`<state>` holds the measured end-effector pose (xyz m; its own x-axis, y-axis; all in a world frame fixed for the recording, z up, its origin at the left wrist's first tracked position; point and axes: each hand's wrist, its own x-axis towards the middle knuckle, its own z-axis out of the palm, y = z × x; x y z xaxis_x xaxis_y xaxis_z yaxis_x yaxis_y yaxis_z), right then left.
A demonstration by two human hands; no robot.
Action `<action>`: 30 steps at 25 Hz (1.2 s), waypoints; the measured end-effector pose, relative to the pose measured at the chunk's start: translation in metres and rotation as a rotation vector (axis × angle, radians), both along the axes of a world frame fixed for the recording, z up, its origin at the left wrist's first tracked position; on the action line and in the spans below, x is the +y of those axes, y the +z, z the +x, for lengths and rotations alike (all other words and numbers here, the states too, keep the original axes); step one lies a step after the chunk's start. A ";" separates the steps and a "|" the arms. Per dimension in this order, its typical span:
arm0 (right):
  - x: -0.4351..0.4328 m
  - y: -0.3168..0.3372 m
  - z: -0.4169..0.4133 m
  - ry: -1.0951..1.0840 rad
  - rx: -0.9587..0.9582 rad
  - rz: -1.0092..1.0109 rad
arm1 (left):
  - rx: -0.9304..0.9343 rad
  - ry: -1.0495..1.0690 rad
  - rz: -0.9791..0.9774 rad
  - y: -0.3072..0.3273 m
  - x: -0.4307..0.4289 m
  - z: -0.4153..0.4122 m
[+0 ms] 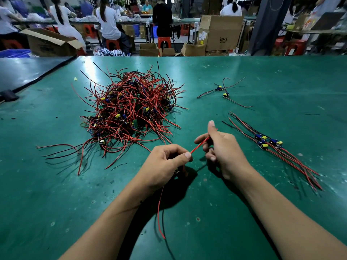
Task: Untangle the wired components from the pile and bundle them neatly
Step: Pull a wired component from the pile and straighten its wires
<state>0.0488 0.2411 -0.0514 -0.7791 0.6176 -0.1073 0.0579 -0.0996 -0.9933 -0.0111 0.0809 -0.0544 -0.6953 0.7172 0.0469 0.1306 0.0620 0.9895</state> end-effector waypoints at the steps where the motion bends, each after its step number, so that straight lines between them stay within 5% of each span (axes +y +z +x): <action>1: 0.001 0.003 0.001 0.036 -0.009 -0.165 | -0.004 -0.001 -0.001 0.000 0.000 0.000; 5: 0.006 0.006 0.004 0.143 0.008 -0.463 | -0.019 0.001 -0.002 -0.001 0.000 0.001; 15: 0.004 0.005 0.006 0.130 0.008 -0.323 | -0.168 0.078 0.059 -0.003 0.001 0.002; 19: -0.004 -0.005 0.011 0.189 0.041 -0.041 | -0.419 0.115 0.157 0.004 -0.002 -0.001; 24: -0.013 -0.011 0.013 0.358 0.016 0.687 | -0.629 0.262 0.398 0.015 -0.006 -0.006; 28: -0.025 -0.015 0.016 0.422 0.072 0.865 | -0.677 0.363 0.499 0.018 -0.006 -0.006; 30: -0.035 -0.015 0.016 0.411 0.103 0.708 | -0.704 0.378 0.516 0.019 -0.006 -0.006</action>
<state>0.0653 0.2062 -0.0665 -0.9424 0.1759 0.2845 -0.1412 0.5616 -0.8153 -0.0168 0.0751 -0.0356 -0.8663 0.4467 -0.2236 -0.4455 -0.4885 0.7502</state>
